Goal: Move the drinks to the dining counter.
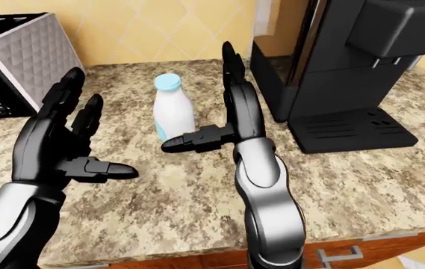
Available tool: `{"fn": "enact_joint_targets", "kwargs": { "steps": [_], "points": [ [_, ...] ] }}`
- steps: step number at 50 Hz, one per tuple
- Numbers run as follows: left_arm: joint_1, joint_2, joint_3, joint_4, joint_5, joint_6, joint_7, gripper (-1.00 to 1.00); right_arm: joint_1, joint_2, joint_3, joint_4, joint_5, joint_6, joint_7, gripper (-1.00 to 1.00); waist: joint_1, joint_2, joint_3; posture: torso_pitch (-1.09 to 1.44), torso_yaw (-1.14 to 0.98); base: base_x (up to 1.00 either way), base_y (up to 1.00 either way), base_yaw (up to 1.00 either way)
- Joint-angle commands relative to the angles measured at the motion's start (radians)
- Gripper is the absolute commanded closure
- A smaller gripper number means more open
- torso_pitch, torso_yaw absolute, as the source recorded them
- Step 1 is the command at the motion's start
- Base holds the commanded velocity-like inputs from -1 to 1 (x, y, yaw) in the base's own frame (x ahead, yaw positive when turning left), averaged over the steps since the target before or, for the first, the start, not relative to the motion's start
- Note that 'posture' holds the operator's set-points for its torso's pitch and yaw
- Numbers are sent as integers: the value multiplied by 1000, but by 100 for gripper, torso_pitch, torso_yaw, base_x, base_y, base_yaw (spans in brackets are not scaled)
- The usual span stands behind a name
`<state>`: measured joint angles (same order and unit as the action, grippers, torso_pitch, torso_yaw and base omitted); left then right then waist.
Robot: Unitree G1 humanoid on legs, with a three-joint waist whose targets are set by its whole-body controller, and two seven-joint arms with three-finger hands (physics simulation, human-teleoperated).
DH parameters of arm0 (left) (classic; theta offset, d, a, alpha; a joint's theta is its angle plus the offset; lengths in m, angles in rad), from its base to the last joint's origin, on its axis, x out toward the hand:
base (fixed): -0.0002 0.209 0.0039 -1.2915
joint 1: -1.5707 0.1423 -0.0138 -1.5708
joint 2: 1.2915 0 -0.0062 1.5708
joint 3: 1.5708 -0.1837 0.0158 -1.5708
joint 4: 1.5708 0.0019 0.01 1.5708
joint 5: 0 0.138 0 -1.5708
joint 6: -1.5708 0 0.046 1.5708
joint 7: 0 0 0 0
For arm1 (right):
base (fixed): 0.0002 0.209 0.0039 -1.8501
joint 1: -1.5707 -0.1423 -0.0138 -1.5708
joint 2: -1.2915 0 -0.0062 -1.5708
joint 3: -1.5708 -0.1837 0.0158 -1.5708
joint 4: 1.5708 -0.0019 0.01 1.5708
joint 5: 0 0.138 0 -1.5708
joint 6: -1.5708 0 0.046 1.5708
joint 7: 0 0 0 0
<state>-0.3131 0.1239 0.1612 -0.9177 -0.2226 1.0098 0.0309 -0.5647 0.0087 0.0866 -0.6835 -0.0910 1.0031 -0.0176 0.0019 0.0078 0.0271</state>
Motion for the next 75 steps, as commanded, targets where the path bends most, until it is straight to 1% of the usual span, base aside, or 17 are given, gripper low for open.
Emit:
{"fn": "enact_joint_targets", "kwargs": {
  "steps": [1,4,10,14,17,25,38,40,41,43,50,57,60,66,70,73,75],
  "points": [
    [-20,7,9,-25,-6,-31,2,-100,-36,10,10,-21,-30,-27,9,-100,0,1,-21,0,0,0,0,0],
    [-21,11,13,-27,-12,-30,5,-100,-35,20,19,15,-52,-57,25,-100,-1,2,-19,0,0,0,0,0],
    [-20,12,16,-26,-24,-32,11,-100,-58,51,41,34,-93,-51,46,-100,-1,4,-19,0,0,0,0,0],
    [-16,16,24,-30,-35,-34,12,-100,-62,76,28,51,-95,-52,56,-100,-2,7,-18,0,0,0,0,0],
    [-19,17,31,-34,-46,-26,17,-100,-56,78,35,73,-99,-69,52,-100,-2,8,-17,0,0,0,0,0],
    [-20,22,37,-39,-62,-23,29,-100,-47,83,25,142,-88,-112,48,-100,-2,11,-19,0,0,0,0,0],
    [-13,23,29,-30,-63,-42,34,-100,-44,84,28,213,-90,-151,39,-98,-1,12,-21,0,0,0,0,0],
    [-12,23,28,-31,-62,-43,34,-100,-46,87,30,219,-91,-154,40,-87,0,12,-21,0,0,0,0,0],
    [-13,23,28,-30,-63,-43,34,-100,-51,89,32,222,-94,-153,41,-76,0,12,-21,0,0,0,0,0],
    [-14,23,29,-32,-64,-41,35,-100,-55,92,33,228,-97,-154,42,-69,0,13,-22,0,0,0,0,0],
    [-8,24,34,-29,-66,-47,32,-100,-67,104,41,279,-110,-186,41,-55,0,14,-23,0,0,0,0,0],
    [-3,25,35,-30,-68,-51,31,-100,-66,119,53,331,-128,-222,43,-54,-2,15,-25,0,0,0,0,0],
    [1,25,37,-30,-69,-55,29,-100,-66,122,55,335,-136,-224,47,-40,-2,16,-26,0,0,0,0,0],
    [2,24,36,-36,-71,-50,32,-100,-65,133,66,382,-176,-258,45,-29,-3,17,-27,0,0,0,0,0],
    [5,23,34,-32,-69,-57,30,-100,-64,140,78,432,-232,-296,39,-22,-5,16,-29,0,0,0,0,0],
    [5,23,38,-37,-72,-53,30,-100,-62,145,84,464,-281,-324,33,-10,-6,16,-30,0,0,0,0,0],
    [8,23,36,-39,-71,-54,30,-100,-65,153,84,478,-307,-332,28,4,-6,15,-31,0,0,0,0,0]
  ]
}}
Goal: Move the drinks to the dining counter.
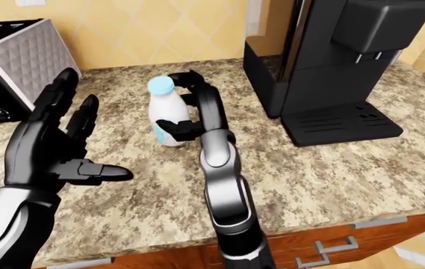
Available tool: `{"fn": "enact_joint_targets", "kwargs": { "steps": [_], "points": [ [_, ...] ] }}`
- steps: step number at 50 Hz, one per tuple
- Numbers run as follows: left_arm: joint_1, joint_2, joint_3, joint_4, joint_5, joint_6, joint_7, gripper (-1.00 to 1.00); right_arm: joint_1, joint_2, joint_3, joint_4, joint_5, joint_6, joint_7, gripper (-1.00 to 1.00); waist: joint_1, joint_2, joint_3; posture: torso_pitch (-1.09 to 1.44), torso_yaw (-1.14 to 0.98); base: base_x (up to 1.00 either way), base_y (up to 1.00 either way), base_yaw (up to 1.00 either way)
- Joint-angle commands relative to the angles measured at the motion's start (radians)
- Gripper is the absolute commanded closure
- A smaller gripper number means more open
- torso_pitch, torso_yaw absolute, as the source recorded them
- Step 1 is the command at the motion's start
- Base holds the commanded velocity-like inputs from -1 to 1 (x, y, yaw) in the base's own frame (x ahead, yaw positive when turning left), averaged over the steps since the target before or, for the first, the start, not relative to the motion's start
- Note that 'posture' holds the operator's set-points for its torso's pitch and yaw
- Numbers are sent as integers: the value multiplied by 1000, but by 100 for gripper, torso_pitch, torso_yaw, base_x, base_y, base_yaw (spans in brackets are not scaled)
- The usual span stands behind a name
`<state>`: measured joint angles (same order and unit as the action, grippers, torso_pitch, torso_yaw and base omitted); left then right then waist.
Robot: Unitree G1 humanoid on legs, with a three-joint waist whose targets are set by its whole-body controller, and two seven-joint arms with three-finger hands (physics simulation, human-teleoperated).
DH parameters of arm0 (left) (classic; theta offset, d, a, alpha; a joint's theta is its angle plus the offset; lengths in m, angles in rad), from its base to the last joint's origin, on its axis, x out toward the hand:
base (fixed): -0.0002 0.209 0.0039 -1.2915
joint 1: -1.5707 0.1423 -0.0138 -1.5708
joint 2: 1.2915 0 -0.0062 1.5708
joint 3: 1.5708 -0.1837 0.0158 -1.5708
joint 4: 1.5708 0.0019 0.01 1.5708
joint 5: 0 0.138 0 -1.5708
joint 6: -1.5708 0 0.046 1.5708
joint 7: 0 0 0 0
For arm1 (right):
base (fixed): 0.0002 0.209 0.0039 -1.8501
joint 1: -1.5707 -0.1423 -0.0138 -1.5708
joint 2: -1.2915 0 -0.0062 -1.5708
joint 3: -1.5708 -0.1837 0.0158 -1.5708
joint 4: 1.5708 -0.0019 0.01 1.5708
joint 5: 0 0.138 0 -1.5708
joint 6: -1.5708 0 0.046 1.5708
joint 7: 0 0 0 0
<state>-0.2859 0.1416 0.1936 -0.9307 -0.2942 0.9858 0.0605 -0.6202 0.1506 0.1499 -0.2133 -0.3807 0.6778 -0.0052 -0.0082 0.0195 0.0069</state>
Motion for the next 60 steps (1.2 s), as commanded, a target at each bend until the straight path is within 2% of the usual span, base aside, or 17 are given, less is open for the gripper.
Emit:
{"fn": "enact_joint_targets", "kwargs": {
  "steps": [1,6,7,10,22,33,39,44,45,46,48,50,53,54,57,60],
  "points": [
    [-19,5,4,-29,0,-28,1,-100,-10,15,21,14,-27,-12,14,16,4,4,-11,0,0,0,0,0],
    [-13,4,3,-32,0,-30,-1,-100,-10,24,15,8,-54,-11,18,66,6,6,-11,0,0,0,0,0],
    [-15,4,5,-35,-1,-25,1,-100,-12,22,10,5,-56,-9,18,84,6,6,-11,0,0,0,0,0],
    [-10,3,6,-33,-1,-31,-2,-100,-15,19,1,-7,-55,-1,18,96,7,7,-11,0,0,0,0,0],
    [-7,2,8,-41,-1,-26,-2,-100,-60,-12,-27,-197,-26,165,47,100,9,2,-5,0,0,0,0,0],
    [-30,7,17,-50,-10,1,6,-100,-132,-73,-70,-351,25,342,52,100,12,-2,2,0,0,0,0,0],
    [-46,13,23,-55,-24,17,17,-100,-179,-94,-68,-410,35,420,49,100,11,-2,5,0,0,0,0,0],
    [-48,16,28,-64,-33,26,23,-100,-175,-97,-59,-424,39,423,45,100,11,1,8,0,0,0,0,0],
    [-47,17,28,-65,-35,27,24,-100,-174,-96,-56,-429,39,425,45,100,8,5,-7,0,0,-9,6,0],
    [-46,18,29,-63,-35,24,24,-100,-172,-96,-56,-429,39,424,45,100,5,4,-2,0,0,-20,10,0],
    [-43,18,28,-60,-35,17,24,-100,-168,-97,-56,-429,39,420,46,100,6,5,-12,0,0,-29,14,0],
    [-41,18,25,-59,-35,14,25,-100,-165,-96,-55,-430,40,417,46,100,8,-12,-11,0,0,-38,16,0],
    [-42,19,24,-60,-36,16,26,-100,-160,-94,-53,-431,41,414,46,100,14,-35,-23,0,0,-49,24,0],
    [-43,19,24,-61,-37,19,27,-100,-160,-93,-54,-430,42,414,47,100,25,-31,-28,0,0,-62,28,0],
    [-42,19,26,-64,-39,21,28,-100,-160,-93,-49,-436,39,420,48,100,30,-20,-25,0,0,-75,29,0],
    [-42,20,25,-62,-39,18,28,-100,-160,-93,-50,-433,40,417,50,100,39,12,-11,0,0,-80,29,0]
  ]
}}
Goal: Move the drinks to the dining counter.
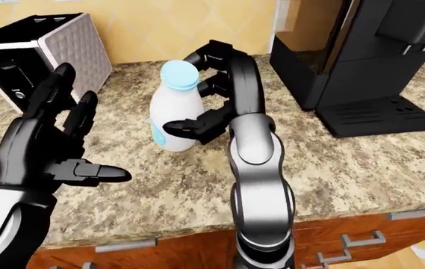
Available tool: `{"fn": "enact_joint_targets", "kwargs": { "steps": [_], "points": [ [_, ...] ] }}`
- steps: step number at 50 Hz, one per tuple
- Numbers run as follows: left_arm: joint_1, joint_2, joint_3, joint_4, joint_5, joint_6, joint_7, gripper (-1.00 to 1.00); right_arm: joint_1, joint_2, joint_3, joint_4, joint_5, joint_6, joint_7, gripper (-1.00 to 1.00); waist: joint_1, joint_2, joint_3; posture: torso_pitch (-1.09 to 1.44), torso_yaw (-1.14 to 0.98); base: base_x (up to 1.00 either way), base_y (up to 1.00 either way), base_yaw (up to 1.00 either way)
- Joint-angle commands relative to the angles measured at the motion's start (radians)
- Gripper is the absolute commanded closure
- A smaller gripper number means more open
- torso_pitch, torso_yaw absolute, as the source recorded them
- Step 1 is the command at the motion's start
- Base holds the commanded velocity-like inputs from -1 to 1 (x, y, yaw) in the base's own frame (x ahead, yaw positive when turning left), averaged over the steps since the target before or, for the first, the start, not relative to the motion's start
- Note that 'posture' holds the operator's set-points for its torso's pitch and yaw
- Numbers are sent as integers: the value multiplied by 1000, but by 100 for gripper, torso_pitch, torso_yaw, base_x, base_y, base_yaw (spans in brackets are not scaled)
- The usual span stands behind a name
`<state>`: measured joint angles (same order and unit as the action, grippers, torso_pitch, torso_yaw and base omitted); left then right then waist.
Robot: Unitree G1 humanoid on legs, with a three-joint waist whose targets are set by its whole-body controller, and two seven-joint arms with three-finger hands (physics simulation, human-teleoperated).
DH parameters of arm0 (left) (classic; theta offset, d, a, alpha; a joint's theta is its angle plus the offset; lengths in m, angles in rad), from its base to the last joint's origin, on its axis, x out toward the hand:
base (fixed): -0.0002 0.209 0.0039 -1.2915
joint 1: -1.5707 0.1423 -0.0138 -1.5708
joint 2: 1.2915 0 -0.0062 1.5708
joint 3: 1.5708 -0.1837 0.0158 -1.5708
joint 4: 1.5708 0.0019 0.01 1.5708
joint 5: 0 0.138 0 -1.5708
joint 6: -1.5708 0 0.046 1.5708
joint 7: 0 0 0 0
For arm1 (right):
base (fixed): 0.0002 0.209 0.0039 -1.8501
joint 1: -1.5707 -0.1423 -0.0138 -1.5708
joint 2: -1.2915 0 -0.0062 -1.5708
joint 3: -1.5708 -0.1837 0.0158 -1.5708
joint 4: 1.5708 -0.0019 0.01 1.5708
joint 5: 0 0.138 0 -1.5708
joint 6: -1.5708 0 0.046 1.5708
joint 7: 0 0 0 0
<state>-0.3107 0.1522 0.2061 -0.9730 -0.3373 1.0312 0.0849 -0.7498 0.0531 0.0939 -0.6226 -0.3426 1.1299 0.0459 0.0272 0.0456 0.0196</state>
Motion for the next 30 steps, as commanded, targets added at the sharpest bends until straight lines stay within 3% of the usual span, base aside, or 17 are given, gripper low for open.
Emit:
{"fn": "enact_joint_targets", "kwargs": {
  "steps": [1,2,4,5,7,12,16,18,19,20,21,22,23,25,26,28,30],
  "points": [
    [-19,9,13,-22,4,-24,5,-100,-30,5,5,-24,2,-37,-1,100,6,10,-21,0,0,-80,29,0],
    [-20,9,12,-21,3,-23,5,-100,-30,4,7,-26,1,-34,1,100,8,51,-24,0,0,-81,30,0],
    [-20,10,13,-22,2,-23,6,-100,-30,5,8,-28,0,-32,3,100,13,43,-29,0,0,-80,30,0],
    [-21,10,13,-22,2,-22,7,-100,-29,6,7,-26,0,-34,3,100,14,53,-36,0,0,-87,30,0],
    [-18,10,11,-20,3,-27,6,-100,-29,4,7,-27,-2,-30,6,100,10,53,-43,0,0,-97,31,0],
    [-22,10,10,-21,2,-23,8,-100,-33,4,7,-34,-4,-22,11,100,-12,26,-35,0,0,-100,34,0],
    [-28,11,9,-20,1,-20,10,-100,-39,3,5,-37,-5,-15,14,100,-30,16,-2,0,0,-100,34,0],
    [-32,10,9,-23,0,-13,13,-100,-39,2,4,-37,-4,-15,15,100,-36,-8,14,0,0,-100,34,0],
    [-30,11,7,-22,1,-17,12,-100,-39,1,4,-37,-4,-16,15,100,-42,-45,9,0,0,-100,34,0],
    [-26,11,6,-20,3,-22,11,-100,-38,2,3,-39,-4,-14,14,100,-46,-65,-5,0,0,-100,35,0],
    [-25,10,7,-21,3,-22,11,-100,-32,3,2,-36,-3,-21,13,100,-65,-49,1,0,0,-91,36,0],
    [-23,10,7,-22,3,-23,10,-100,-31,3,3,-38,-3,-19,12,100,-46,-75,-39,0,0,-60,37,0],
    [-22,10,7,-23,3,-23,10,-100,-25,2,6,-40,-1,-24,14,100,-57,-82,-51,0,0,-22,37,0],
    [-18,9,6,-22,5,-26,8,-100,-12,3,1,-37,3,-43,11,100,-63,-78,7,0,0,0,38,0],
    [-15,9,4,-21,7,-30,7,-100,-7,4,-3,-33,7,-52,9,100,-51,-82,13,0,0,0,0,44],
    [-9,8,-1,-16,13,-40,3,-100,-7,6,-4,-36,12,-49,5,100,-41,-27,45,0,0,0,0,67],
    [-4,6,-4,-12,18,-47,0,-100,3,7,0,-35,16,-58,1,100,-44,12,51,0,0,0,0,98]
  ]
}}
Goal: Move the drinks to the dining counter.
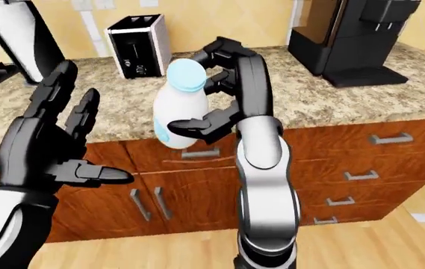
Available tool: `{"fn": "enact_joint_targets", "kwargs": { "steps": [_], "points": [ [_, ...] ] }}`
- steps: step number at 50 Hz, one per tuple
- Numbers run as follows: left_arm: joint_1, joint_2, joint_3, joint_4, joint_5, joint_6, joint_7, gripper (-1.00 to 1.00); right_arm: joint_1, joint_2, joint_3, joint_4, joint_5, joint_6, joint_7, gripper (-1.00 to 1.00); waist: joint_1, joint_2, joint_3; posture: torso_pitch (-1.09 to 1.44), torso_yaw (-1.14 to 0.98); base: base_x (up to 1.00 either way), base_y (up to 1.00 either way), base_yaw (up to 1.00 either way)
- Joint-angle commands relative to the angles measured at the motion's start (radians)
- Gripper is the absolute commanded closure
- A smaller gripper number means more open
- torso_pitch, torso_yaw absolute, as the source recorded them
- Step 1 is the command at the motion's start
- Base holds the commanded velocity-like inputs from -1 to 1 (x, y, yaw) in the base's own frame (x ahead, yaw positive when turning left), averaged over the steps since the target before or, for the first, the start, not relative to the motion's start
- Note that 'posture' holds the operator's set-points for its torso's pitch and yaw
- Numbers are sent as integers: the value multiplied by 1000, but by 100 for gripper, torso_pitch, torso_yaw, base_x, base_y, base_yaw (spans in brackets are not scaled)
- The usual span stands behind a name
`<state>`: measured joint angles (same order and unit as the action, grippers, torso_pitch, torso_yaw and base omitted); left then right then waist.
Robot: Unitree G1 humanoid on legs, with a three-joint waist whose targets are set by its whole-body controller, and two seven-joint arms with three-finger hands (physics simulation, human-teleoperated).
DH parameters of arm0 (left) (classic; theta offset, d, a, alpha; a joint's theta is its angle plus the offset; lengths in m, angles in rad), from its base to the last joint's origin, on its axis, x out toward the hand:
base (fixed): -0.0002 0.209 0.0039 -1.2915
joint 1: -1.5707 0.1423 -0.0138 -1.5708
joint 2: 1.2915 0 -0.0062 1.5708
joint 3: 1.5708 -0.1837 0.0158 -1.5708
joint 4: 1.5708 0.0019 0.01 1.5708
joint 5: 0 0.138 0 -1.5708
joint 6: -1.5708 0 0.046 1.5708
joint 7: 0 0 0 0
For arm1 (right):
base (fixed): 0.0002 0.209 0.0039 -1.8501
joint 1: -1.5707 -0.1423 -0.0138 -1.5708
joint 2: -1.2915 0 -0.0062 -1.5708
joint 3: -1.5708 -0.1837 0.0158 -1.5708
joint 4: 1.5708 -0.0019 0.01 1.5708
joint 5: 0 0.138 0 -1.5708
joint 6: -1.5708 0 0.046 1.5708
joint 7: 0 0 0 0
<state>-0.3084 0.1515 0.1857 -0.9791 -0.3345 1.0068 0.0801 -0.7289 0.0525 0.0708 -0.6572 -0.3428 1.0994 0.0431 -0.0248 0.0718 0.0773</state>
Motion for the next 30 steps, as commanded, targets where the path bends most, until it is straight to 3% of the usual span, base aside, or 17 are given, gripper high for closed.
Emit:
{"fn": "enact_joint_targets", "kwargs": {
  "steps": [1,2,3,4,6,14,16,17,18,19,21,23,26,28,29,30],
  "points": [
    [-5,6,16,-4,17,-25,3,-100,-15,8,24,2,18,-31,3,100,11,20,-14,0,0,0,0,100],
    [-3,6,16,-2,19,-29,1,-100,-13,7,22,7,21,-38,2,100,15,77,-46,0,0,0,0,100],
    [0,5,16,1,21,-33,-1,-100,-10,6,22,9,23,-43,2,100,32,32,3,0,0,0,0,100],
    [2,5,15,3,24,-37,-3,-100,-9,6,21,11,25,-45,1,100,31,16,-24,0,0,0,0,100],
    [5,3,14,3,26,-39,-5,-100,-5,5,22,13,27,-50,0,100,43,-25,-46,0,0,0,0,100],
    [10,-1,12,9,38,-48,-14,-100,-6,4,22,20,31,-55,-2,100,53,-109,-28,0,0,0,0,100],
    [9,-2,12,7,39,-45,-14,-100,-5,3,25,15,30,-49,0,100,51,-152,-38,0,0,0,0,100],
    [8,-3,13,5,39,-43,-14,-100,-6,3,27,13,29,-46,1,100,43,-197,-59,0,0,0,0,100],
    [8,-3,12,4,39,-43,-14,-100,-5,3,26,13,30,-49,2,100,39,-130,-21,0,0,0,0,100],
    [8,-4,12,3,40,-42,-14,-100,-4,3,26,14,30,-50,3,100,54,-145,-23,0,0,0,0,100],
    [0,-4,15,-4,36,-28,-11,-100,-5,2,27,12,29,-47,4,100,51,-128,-41,0,0,0,0,100],
    [0,-4,14,-5,36,-29,-12,-100,-6,4,26,6,28,-40,7,100,48,-101,-38,0,0,0,0,100],
    [2,-4,10,-2,40,-32,-12,-100,-3,4,25,5,29,-43,7,100,37,-51,-37,0,0,0,0,100],
    [-3,-3,8,0,42,-31,-12,-100,1,3,24,5,31,-47,7,100,32,-7,-46,0,0,0,0,100],
    [-5,-2,9,1,42,-29,-12,-100,2,4,23,7,32,-50,6,100,33,35,-62,0,0,0,0,100],
    [-8,-2,9,-1,42,-25,-12,-100,1,3,24,6,32,-48,6,100,36,39,-77,0,0,0,0,100]
  ]
}}
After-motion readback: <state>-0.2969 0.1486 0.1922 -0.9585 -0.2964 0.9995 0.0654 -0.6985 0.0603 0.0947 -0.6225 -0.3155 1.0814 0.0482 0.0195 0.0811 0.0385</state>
